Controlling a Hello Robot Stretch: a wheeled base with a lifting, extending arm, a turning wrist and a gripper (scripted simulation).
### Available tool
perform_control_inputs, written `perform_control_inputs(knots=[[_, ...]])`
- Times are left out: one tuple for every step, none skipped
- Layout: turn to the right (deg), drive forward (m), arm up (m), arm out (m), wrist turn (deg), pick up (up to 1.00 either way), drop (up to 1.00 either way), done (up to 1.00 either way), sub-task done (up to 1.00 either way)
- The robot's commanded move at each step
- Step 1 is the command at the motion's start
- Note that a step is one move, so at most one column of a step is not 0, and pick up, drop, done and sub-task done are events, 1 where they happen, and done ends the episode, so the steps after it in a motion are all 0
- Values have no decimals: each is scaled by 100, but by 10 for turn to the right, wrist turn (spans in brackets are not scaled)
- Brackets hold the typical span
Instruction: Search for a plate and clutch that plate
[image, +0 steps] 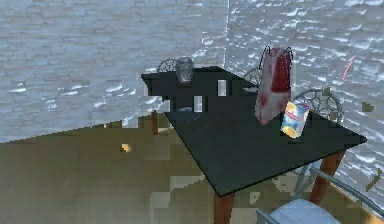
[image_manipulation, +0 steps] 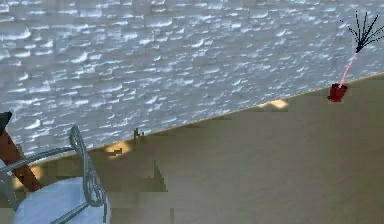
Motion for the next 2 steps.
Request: perform_control_inputs(knots=[[210,0,0,0,0,0,0,0,0],[0,35,0,0,0,0,0,0,0]])
